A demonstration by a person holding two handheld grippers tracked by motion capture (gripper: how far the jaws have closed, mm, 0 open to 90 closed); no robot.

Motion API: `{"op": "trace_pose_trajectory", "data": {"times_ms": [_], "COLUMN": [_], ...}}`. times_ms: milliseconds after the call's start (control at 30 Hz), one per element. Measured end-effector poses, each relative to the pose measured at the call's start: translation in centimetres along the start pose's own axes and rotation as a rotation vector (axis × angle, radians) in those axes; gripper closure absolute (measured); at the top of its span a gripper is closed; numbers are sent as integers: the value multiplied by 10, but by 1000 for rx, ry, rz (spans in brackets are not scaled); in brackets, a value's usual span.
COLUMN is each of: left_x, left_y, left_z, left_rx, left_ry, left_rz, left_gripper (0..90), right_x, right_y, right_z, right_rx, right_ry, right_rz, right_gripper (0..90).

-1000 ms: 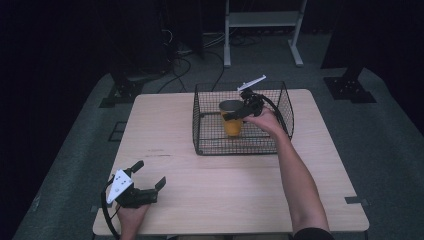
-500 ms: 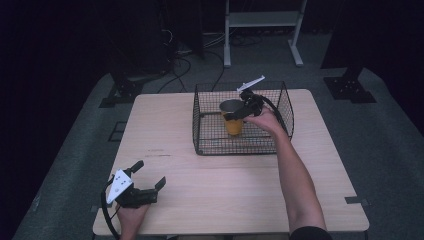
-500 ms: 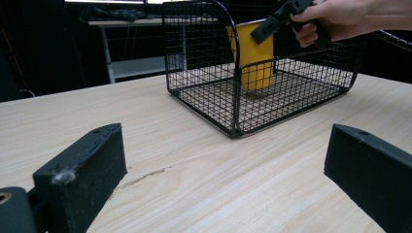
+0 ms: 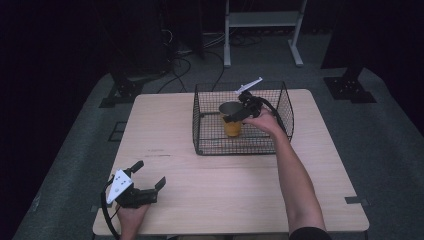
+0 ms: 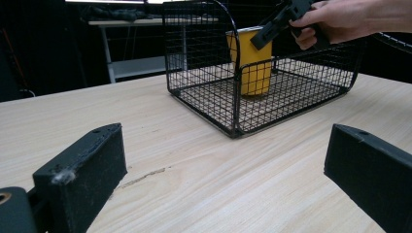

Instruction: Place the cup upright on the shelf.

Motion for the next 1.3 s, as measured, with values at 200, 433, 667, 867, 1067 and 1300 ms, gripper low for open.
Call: {"op": "trace_pose_trajectory", "data": {"times_ms": [200, 433, 667, 867, 1067, 1300], "left_x": [0, 0, 0, 0, 0, 0], "left_y": [0, 0, 0, 0, 0, 0], "left_z": [0, 0, 0, 0, 0, -1], "left_rx": [0, -2, -5, -5, -6, -7], "left_ry": [0, 0, 0, 0, 0, 2], "left_rz": [0, 1, 4, 4, 5, 6], "left_gripper": [8, 8, 8, 8, 8, 8], "right_x": [1, 3, 5, 5, 6, 8], "right_y": [-1, -1, 0, -1, -2, 0], "right_z": [0, 2, 4, 5, 6, 9], "right_rx": [-2, 6, 13, 19, 22, 24], "right_ry": [3, 7, 6, 4, 0, 3], "right_rz": [-5, -1, -8, -12, -12, -13], "right_gripper": [94, 77, 64, 60, 35, 18]}}
Point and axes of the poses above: each handheld gripper's, and its own axes: x roughly backward along the jaws, y roughly out of its top, z roughly to its left, the point moved 8 cm from there along -x, roughly forward along the jaws, and after that the axes turned 5 degrees about x, right-handed, at the moved point
